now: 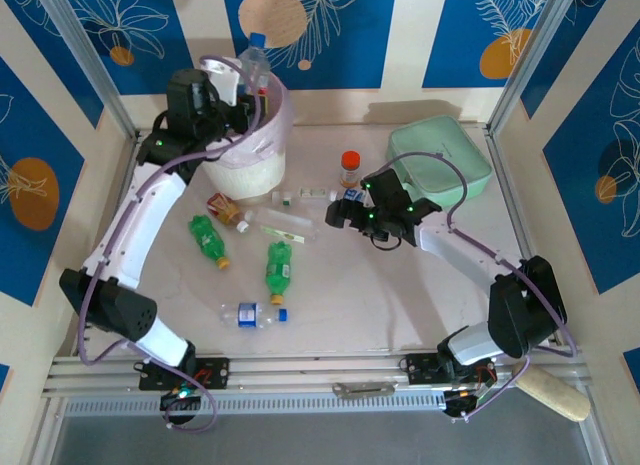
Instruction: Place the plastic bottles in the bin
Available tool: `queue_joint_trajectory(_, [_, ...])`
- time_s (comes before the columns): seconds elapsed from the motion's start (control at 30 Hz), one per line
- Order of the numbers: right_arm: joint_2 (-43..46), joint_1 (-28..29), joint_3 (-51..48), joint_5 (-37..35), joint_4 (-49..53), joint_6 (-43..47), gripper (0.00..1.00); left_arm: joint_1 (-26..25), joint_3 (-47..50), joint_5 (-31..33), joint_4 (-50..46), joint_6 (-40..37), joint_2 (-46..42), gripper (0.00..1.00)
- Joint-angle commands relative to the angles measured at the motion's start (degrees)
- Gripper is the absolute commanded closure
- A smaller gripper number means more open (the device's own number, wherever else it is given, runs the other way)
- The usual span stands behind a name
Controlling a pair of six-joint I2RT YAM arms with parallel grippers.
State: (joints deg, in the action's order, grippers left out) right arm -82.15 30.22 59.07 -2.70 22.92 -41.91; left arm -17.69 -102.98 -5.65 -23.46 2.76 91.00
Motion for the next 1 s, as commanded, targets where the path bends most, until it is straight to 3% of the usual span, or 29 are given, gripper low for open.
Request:
queue_joint_trajectory(0.0, [2.81,-0.81,-1.27,-0.72,1.33,0.69,0.01,3.53,-4.55,1.91,-6.15,-4.28,3.26,0.56])
queue_joint_trajectory(0.2, [5.41,-1.87,-2.72,-1.51,1.52,0.26,0.01,6.95,-9.51,2.52,-11.44,-6.51,8.77,0.56])
queue_joint_trajectory(0.57, [7.27,-2.52,-3.76,-1.87,1.96,-0.1,0.01,8.53,-15.34,1.26,-19.56,-5.67,16.99,0.54])
queue_joint_trajectory(0.73, [7.77,-2.62,-4.08,-1.89,1.86,-0.17,0.01,8.46,-16.01,1.26,-20.05,-4.97,17.54,0.42])
queue_joint_trajectory(0.97, [7.15,-2.96,-3.72,-1.78,1.94,0.38,0.01,8.48,-15.82,0.5,-19.7,-3.35,14.78,0.14])
